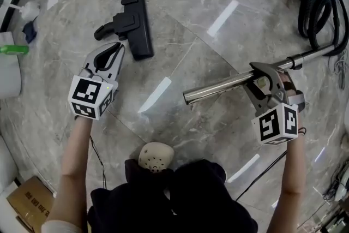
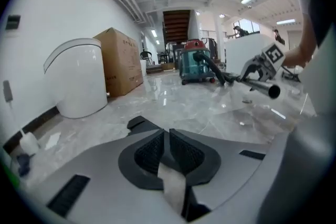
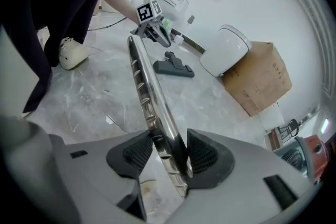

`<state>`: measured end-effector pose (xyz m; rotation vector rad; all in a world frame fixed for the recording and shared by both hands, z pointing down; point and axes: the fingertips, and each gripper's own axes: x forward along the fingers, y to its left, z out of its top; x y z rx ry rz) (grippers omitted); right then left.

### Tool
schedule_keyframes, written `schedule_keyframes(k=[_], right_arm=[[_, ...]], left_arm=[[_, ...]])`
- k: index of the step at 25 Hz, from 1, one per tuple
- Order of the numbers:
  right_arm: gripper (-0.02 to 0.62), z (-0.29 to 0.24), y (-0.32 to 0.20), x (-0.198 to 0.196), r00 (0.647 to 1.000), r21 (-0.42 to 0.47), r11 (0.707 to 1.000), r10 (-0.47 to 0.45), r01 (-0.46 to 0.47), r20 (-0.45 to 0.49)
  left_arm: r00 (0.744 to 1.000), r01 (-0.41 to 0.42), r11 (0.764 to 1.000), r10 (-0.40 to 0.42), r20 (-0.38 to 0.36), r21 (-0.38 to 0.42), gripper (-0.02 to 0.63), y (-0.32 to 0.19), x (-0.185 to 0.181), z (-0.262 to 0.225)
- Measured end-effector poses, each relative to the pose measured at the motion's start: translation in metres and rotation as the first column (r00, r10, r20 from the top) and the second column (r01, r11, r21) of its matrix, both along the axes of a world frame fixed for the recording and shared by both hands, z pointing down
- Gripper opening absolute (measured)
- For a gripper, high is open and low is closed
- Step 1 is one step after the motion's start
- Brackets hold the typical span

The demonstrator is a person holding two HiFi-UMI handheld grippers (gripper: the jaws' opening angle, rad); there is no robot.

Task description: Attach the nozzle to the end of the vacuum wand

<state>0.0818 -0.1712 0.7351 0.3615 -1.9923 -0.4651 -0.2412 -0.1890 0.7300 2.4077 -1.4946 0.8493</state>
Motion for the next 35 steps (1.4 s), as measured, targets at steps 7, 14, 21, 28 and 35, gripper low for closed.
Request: schedule_keyframes(k=[7, 14, 21, 28, 35], right_arm=[[0.204, -0.016, -0.002, 0.002, 1.000, 0.001, 1.000, -0.009, 0.009, 0.003], [0.204, -0.019, 0.004, 0.006, 1.000, -0.013, 1.000, -0.018, 0.017, -0.022], [0.204, -0.020, 0.008, 0.008, 0.999, -0.018, 1.000, -0.024, 0.023, -0.043], [0.204, -0.023, 0.011, 0.010, 0.998, -0.011, 1.000, -0.022, 0.021, -0.054], [0.204, -0.022, 0.011, 0.011, 0.998, 0.004, 1.000, -0.014, 0.014, -0.066]], left_arm=[[0.912, -0.146, 0.980, 0.187, 0.364, -0.136, 0.179, -0.044, -0.055, 0.016], [0.780, -0.165, 0.854, 0.420, 0.465, -0.494, 0.227, -0.049, -0.101, 0.068], [0.658, -0.118, 0.742, 0.556, 0.508, -0.660, 0.225, -0.054, -0.110, 0.098], [0.612, -0.127, 0.693, 0.618, 0.493, -0.710, 0.225, -0.062, -0.097, 0.116], [0.592, -0.166, 0.683, 0.646, 0.481, -0.712, 0.192, -0.070, -0.088, 0.115]])
